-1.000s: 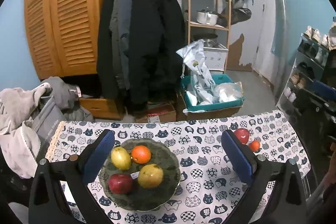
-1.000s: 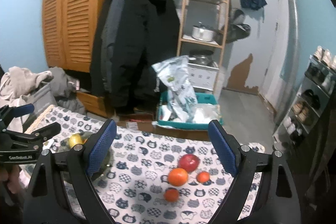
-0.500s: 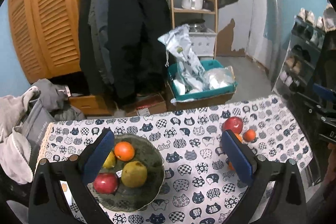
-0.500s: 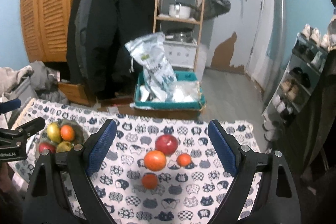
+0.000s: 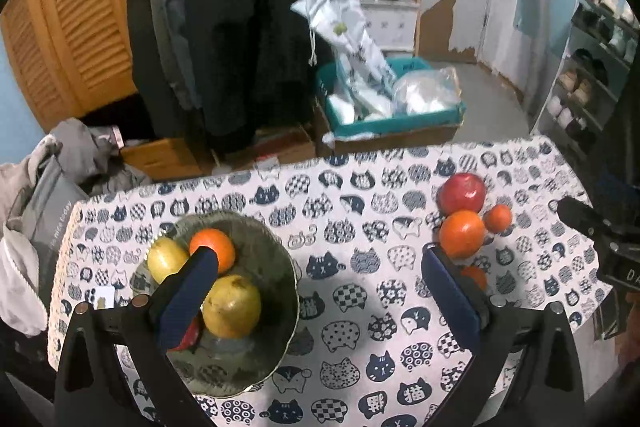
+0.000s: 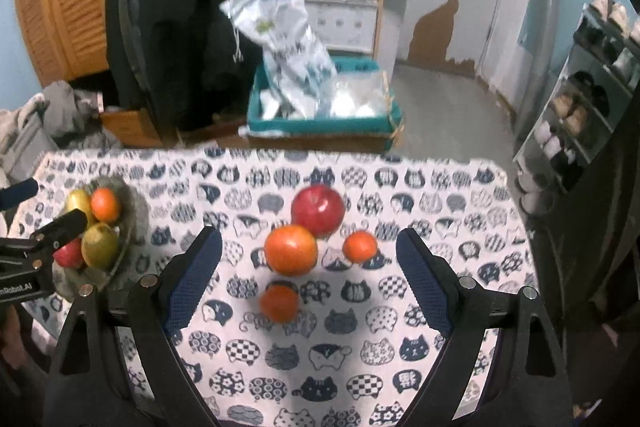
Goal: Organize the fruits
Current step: 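Open both tools and withdraw them from the bowl toward the remaining fruit, then grasp an orange with the right tool while the left tool approaches another orange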
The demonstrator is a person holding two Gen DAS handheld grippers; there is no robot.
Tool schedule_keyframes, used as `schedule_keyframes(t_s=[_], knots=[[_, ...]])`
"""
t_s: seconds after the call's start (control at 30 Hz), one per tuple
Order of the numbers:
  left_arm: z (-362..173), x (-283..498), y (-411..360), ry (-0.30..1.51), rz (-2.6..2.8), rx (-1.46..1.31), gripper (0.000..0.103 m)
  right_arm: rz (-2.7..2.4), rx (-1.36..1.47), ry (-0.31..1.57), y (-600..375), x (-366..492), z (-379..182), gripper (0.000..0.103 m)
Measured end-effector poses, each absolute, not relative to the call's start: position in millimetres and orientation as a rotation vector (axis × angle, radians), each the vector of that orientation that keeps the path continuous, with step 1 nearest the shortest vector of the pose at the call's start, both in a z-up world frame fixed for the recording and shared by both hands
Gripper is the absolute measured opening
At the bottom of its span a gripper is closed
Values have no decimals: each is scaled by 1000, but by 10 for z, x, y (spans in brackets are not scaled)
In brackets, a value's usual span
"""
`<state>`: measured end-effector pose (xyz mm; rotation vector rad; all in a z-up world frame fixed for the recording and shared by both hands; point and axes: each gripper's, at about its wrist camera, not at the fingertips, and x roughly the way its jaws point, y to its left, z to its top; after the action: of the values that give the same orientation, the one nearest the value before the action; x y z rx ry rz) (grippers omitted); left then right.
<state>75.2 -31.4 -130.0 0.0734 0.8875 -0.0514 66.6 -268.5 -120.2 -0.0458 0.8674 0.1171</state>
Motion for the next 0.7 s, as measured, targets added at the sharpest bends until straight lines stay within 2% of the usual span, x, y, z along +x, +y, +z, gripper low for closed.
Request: schedule_keyframes(t_s=[0.37,0.7], knots=[[-1896,947,-347,1031,-36,28,103,147,1,1077,-2649,901,-1928,88],[-2368,1035,-423,1128,-22,49,103,163,-44,1178,-2534,966,-2404,88]])
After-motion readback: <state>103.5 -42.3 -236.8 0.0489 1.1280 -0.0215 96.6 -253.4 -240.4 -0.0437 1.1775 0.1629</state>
